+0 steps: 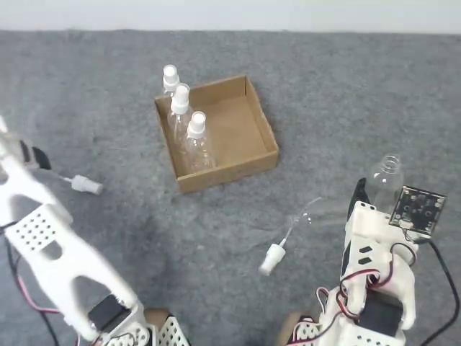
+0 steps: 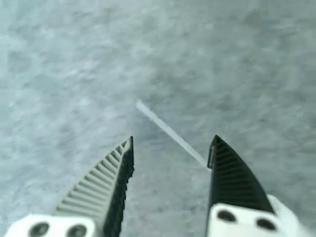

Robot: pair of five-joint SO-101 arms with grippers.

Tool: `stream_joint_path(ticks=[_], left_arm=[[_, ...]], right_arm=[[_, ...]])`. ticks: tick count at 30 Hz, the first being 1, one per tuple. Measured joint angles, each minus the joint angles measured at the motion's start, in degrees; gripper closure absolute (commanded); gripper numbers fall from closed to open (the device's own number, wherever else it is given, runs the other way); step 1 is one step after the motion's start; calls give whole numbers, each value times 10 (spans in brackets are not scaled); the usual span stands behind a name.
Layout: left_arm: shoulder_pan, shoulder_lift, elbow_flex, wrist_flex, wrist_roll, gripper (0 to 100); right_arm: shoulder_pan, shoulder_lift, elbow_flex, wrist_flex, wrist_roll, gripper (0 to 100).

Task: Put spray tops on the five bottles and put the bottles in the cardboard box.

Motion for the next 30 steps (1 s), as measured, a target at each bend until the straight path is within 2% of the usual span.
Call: stream_joint_path(ticks=[10, 30], left_arm=[[-56, 0, 40, 0, -77, 776], [-182, -1, 40, 0, -230, 776]], right_arm=[[0, 0, 0, 0, 0, 993], [0, 0, 0, 0, 0, 993]])
